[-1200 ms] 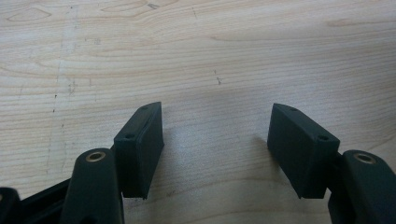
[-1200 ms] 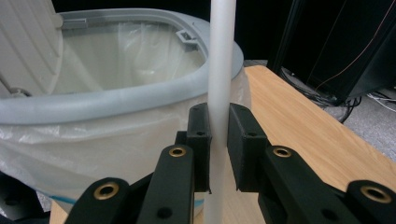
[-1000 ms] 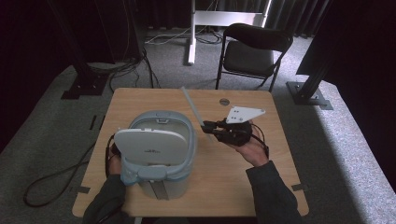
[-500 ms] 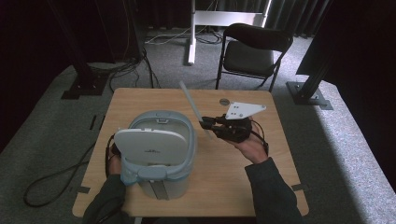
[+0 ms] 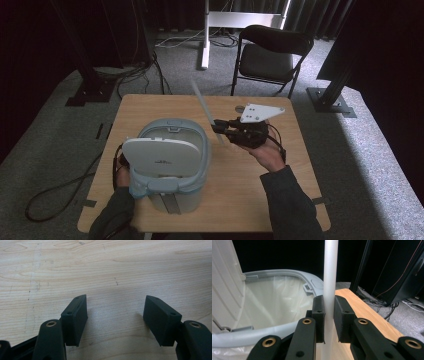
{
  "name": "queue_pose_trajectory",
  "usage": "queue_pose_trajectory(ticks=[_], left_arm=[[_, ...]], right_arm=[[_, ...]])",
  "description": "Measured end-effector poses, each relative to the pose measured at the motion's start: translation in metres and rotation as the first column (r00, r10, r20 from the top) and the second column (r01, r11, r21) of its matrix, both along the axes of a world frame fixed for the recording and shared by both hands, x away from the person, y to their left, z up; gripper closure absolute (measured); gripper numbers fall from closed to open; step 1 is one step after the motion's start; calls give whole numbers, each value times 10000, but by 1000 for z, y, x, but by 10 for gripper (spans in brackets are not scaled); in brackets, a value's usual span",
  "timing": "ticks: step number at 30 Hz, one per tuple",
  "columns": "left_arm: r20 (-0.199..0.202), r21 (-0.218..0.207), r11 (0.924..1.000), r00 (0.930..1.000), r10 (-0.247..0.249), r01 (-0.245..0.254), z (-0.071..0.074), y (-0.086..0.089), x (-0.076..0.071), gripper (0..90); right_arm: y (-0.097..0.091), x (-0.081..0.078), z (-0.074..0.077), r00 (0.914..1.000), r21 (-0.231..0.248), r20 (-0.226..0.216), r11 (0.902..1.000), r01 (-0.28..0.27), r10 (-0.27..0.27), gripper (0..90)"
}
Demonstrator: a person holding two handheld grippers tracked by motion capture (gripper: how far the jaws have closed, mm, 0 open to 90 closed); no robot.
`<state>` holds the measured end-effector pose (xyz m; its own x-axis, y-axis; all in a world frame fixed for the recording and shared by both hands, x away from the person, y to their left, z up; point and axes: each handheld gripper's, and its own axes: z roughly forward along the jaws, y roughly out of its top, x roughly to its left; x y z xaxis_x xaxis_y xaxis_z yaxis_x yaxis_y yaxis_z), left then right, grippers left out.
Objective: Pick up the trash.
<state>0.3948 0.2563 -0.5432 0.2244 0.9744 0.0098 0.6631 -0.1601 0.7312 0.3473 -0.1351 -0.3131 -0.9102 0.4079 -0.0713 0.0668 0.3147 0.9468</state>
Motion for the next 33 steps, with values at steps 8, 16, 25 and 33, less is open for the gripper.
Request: queue_pose_trajectory(ticks=[8,16,25,33], left_arm=[[-1,-3,10000,10000,1,-1,0,0,0,362],[-1,-5,10000,10000,-3,3,0,0,0,362],[-6,1,10000,10000,-4,4,0,0,0,362],[0,-5,10000,10000,-9,9,0,0,0,362]], right_arm=[[9,0,12,9997,189,69,9995,-257,255,792],[21,0,22,9986,139,182,9986,-503,501,792],[30,-1,30,9966,217,255,9967,-785,780,791],[42,-3,36,9943,210,375,9947,-1002,994,791]])
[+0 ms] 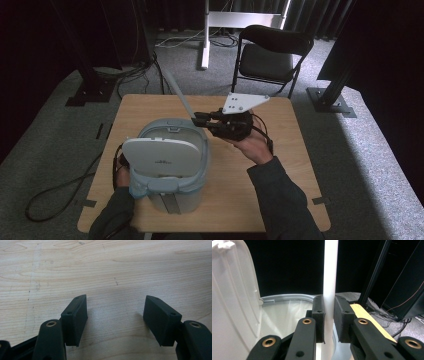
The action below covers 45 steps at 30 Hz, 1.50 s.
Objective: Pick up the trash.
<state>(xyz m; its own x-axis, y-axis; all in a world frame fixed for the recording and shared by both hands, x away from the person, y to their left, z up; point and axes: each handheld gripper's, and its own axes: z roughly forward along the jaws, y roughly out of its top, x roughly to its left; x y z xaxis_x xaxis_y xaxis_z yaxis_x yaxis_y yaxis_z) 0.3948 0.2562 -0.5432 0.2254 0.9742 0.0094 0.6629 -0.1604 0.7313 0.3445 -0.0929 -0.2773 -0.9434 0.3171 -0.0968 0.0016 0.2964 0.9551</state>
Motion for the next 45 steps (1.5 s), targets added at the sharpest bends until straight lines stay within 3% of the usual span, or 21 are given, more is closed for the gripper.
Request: queue_pose_trajectory(ticks=[10,22,23,25,35,45], left_arm=[[-1,-1,10000,10000,-5,5,0,0,0,362],[2,-2,10000,10000,-4,4,0,0,0,362],[1,-1,10000,10000,-4,4,0,0,0,362],[1,-4,10000,10000,-5,5,0,0,0,362],[8,-4,10000,10000,-8,8,0,0,0,362],[8,-5,10000,10000,-3,3,0,0,0,362]], right_arm=[[17,-4,2,9988,16,-2,9988,-483,483,792],[25,-6,-4,9971,-68,-134,9972,-748,747,792],[25,-4,-6,9950,-72,-299,9954,-958,956,737],[24,-3,-7,9962,-34,-372,9968,-793,791,647],[10,4,-11,9975,207,-537,9988,-453,463,672],[-2,9,-19,9978,21,-654,10000,45,-43,673]])
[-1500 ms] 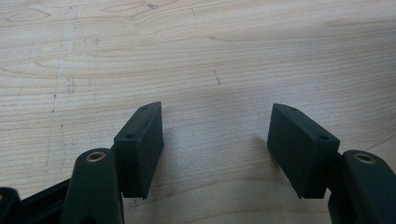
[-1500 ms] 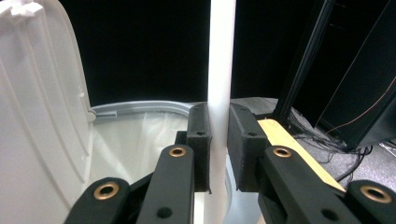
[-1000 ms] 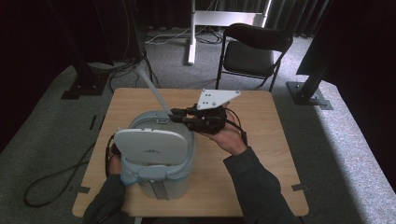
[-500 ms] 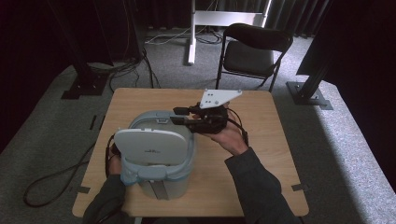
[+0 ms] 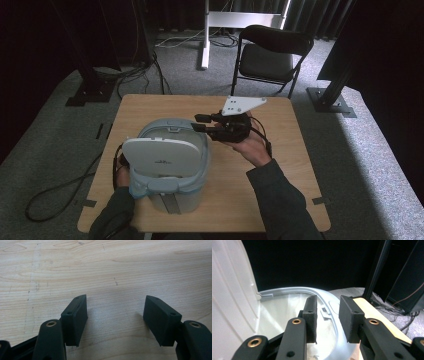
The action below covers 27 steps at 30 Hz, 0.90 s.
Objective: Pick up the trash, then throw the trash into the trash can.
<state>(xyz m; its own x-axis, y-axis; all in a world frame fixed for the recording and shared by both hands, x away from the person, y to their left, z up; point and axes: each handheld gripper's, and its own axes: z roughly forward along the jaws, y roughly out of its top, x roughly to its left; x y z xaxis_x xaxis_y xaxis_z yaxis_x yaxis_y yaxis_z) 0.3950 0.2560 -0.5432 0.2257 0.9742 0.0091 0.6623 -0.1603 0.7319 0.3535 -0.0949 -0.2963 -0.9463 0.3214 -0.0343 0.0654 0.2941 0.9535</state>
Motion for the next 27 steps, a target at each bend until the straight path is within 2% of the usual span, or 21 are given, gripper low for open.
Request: queue_pose_trajectory(ticks=[2,6,9,12,13,17,18,19,23,27], left_arm=[[-2,2,10000,10000,-2,2,0,0,0,362],[-2,0,10000,10000,-1,1,0,0,0,362],[-11,5,10000,10000,-3,3,0,0,0,362],[-7,4,10000,10000,-1,1,0,0,0,362],[-7,4,10000,10000,-3,3,0,0,0,362],[-3,3,10000,10000,-1,1,0,0,0,362],[-3,3,10000,10000,-1,1,0,0,0,362],[-7,5,10000,10000,-1,1,0,0,0,362],[-10,4,10000,10000,2,-2,0,0,0,362],[-9,4,10000,10000,5,-5,0,0,0,362]], right_arm=[[-4,3,-2,9996,-136,-32,9995,282,-282,674],[-9,3,-5,9992,-89,-77,9992,400,-400,673],[-18,4,-8,9952,-413,262,9946,954,-943,663],[-26,6,-9,9922,-360,231,9917,1232,-1224,654],[-35,9,-11,9884,-416,115,9876,1516,-1513,646],[-48,16,-20,9807,-529,-82,9795,1945,-1952,644],[-48,16,-20,9807,-529,-82,9795,1945,-1952,644],[-53,18,-25,9763,-619,-167,9748,2143,-2157,639],[-58,21,-30,9716,-678,-276,9702,2327,-2350,639],[-65,26,-37,9632,-760,-412,9621,2621,-2656,629]])
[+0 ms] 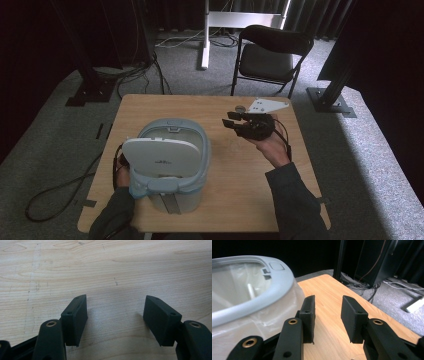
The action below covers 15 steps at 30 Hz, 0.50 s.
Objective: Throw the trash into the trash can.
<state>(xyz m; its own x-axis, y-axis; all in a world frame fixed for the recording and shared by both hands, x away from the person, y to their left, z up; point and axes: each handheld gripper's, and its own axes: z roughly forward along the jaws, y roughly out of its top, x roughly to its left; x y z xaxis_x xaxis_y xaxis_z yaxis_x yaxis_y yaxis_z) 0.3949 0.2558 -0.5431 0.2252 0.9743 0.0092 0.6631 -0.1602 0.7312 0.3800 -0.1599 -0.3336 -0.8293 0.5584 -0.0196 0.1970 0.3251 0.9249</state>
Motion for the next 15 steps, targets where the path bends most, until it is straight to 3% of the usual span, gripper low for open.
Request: queue_pose_trajectory(ticks=[15], left_arm=[[0,-1,10000,10000,0,0,0,0,0,362]], right_arm=[[-12,13,-23,9958,-302,-403,9962,815,-827,613]])
